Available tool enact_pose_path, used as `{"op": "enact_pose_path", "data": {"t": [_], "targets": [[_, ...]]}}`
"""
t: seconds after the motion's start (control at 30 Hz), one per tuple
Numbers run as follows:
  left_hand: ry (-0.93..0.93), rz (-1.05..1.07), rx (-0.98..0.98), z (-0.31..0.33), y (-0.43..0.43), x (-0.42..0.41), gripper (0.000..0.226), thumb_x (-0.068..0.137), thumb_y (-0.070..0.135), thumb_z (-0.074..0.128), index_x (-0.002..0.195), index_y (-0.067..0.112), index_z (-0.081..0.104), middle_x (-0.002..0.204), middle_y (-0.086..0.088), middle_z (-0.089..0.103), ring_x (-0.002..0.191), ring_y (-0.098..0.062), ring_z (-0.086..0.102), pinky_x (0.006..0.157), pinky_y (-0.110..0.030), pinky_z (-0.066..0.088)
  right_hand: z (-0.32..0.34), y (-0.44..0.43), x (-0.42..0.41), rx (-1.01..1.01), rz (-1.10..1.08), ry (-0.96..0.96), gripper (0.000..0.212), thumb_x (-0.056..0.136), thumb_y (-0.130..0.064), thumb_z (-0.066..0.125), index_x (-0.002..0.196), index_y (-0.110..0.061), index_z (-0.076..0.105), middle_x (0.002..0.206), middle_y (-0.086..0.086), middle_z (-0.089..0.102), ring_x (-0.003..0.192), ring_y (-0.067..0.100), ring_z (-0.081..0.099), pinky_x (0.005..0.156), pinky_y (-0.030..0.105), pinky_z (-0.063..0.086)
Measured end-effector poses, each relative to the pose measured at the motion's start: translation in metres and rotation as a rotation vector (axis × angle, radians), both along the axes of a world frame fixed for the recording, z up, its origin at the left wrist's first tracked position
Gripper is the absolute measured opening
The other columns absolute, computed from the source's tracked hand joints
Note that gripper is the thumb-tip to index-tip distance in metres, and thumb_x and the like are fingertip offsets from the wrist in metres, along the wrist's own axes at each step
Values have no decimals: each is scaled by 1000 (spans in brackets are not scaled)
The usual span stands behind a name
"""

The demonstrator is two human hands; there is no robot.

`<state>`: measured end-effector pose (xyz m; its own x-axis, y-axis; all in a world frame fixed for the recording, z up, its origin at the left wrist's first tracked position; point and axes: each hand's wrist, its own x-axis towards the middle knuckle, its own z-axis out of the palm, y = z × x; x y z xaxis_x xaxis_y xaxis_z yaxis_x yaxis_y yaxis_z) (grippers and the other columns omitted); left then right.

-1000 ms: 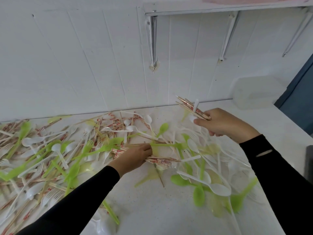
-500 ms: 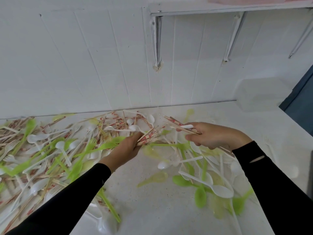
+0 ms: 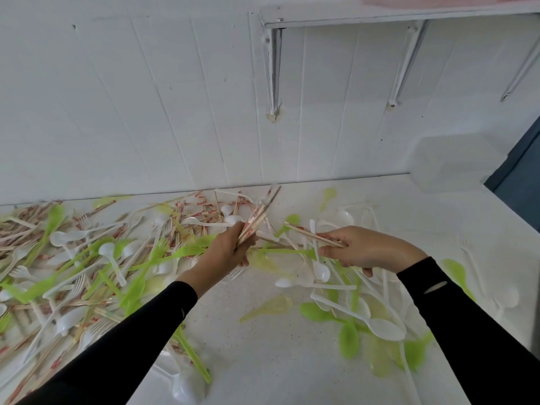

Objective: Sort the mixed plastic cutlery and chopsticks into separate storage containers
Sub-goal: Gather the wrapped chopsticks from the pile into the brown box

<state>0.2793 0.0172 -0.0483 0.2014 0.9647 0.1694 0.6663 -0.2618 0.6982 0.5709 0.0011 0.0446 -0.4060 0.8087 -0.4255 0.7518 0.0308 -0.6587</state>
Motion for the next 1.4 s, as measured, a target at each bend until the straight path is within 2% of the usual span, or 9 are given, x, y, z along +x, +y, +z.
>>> {"op": "enact_pose_path", "data": {"t": [0.13, 0.27, 0.37, 0.57, 0.67, 0.8, 1.0, 1.27, 1.4], "targets": [[-322, 97, -138, 17, -5, 14, 25, 92, 29, 67, 103, 10, 57, 81, -4, 71, 54, -23, 67, 50, -34, 56, -5, 4, -8, 101, -46, 30, 40, 93, -45, 63, 63, -20, 55, 58, -3, 42, 40, 4, 43, 42, 22, 40], [-663, 62, -293, 38, -7, 39, 45, 83, 38, 65, 106, 0, 58, 93, -5, 74, 49, -11, 55, 45, -22, 45, -19, -1, -24, 46, -68, 190, 28, 97, -46, 55, 88, -29, 75, 64, -3, 40, 57, 9, 48, 41, 23, 40], [-799, -65, -496, 44, -10, 52, 41, 83, 35, 63, 109, 5, 54, 99, -4, 73, 50, -8, 51, 45, -19, 44, -29, 0, -39, -33, -208, 358, 38, 102, -45, 43, 94, -16, 66, 61, -3, 42, 41, 9, 39, 40, 24, 39], [-503, -53, -463, 29, -16, 56, 25, 85, 15, 76, 87, 8, 52, 56, -5, 51, 44, -12, 47, 43, -22, 41, -50, 4, -41, 24, -412, 417, 35, 104, -43, 39, 90, -16, 56, 63, -2, 45, 40, 10, 39, 40, 23, 37], [-208, -40, -428, 25, -12, 42, 28, 81, 20, 80, 77, 15, 53, 56, 3, 55, 42, -7, 50, 45, -20, 42, -61, 13, -26, 159, -474, 200, 25, 104, -34, 40, 99, -16, 57, 70, -1, 49, 51, 13, 45, 41, 22, 37], [188, -205, -530, 15, -15, 29, 19, 80, 21, 81, 91, 17, 66, 71, 5, 65, 50, -4, 58, 48, -15, 44, -82, 15, -28, 149, -321, -53, 22, 98, -30, 53, 96, -10, 61, 76, 0, 56, 68, 18, 57, 50, 23, 40], [268, -34, -307, 6, -4, 14, 23, 89, 39, 69, 87, 18, 62, 73, 4, 60, 62, -10, 54, 56, -21, 41, -95, 8, -40, 133, -273, -105, 35, 79, -30, 70, 60, -18, 43, 57, -4, 46, 54, 15, 46, 52, 27, 34], [314, 125, -78, -5, 25, 21, 40, 90, 47, 65, 70, 14, 56, 59, 3, 50, 56, -17, 51, 53, -31, 38, -81, 14, -25, 106, -499, 94, 27, 93, -31, 51, 73, -12, 54, 65, 1, 56, 50, 15, 45, 49, 25, 36], [325, 96, -35, -9, 42, 40, 18, 97, 23, 55, 86, 9, 61, 71, -5, 60, 67, -26, 59, 55, -34, 41, -79, 16, -11, 97, -608, 137, 29, 94, -31, 45, 91, -10, 64, 66, 0, 70, 54, 15, 54, 56, 28, 43]]}}
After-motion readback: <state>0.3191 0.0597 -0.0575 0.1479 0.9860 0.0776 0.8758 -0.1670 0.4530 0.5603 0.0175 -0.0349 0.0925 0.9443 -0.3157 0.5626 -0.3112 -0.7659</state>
